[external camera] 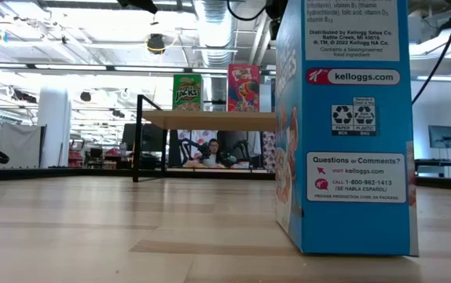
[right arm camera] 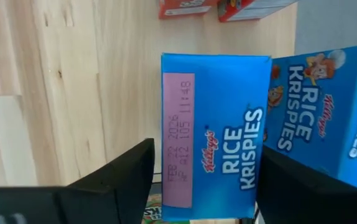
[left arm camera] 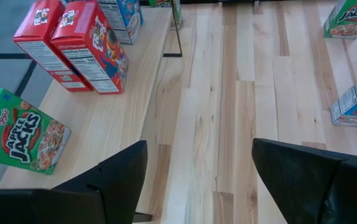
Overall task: Stack cereal on shelf
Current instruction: Put the top blue cereal box on the shelf aligned with the other blue cereal box, then put the bottom green cereal box on the shelf aligned with the other green cereal box
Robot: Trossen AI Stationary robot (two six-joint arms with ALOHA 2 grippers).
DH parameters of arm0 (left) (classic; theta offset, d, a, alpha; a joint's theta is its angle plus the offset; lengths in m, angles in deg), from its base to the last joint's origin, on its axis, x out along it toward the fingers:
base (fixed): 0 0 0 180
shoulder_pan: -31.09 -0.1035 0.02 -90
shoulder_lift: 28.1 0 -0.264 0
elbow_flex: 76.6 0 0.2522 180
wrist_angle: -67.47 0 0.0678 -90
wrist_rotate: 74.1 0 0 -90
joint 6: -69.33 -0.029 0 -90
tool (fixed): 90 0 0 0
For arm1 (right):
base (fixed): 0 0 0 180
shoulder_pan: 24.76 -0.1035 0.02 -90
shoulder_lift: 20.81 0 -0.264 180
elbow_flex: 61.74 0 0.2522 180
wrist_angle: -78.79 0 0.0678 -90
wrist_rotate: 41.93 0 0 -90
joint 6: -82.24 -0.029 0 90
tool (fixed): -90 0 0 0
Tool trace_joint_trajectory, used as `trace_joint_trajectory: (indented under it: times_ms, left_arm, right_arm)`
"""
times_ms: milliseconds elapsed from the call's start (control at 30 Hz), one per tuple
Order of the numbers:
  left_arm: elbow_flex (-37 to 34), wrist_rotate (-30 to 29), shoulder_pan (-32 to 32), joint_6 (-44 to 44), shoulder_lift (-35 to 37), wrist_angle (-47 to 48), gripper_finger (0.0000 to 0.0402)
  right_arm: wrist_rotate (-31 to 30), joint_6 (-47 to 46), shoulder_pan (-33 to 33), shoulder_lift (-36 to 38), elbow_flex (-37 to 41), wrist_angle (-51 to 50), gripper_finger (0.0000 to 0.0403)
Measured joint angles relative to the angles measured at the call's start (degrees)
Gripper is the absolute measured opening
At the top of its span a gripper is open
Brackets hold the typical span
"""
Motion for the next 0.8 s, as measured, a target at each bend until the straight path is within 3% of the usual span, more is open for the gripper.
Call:
trace_joint_trajectory:
  times_ms: [367,800]
  left_arm:
    - [0.0,0.0,0.0,0.0,0.0,0.0,0.0279]
    - [0.0,0.0,0.0,0.0,0.0,0.0,0.0279]
  right_arm:
    - [-2.0,-0.9,0.1,0.2,-0.6,-0.4,0.0311]
    - [-3.8,-3.5,0.1,0.3,-5.1,-3.9,0.0317]
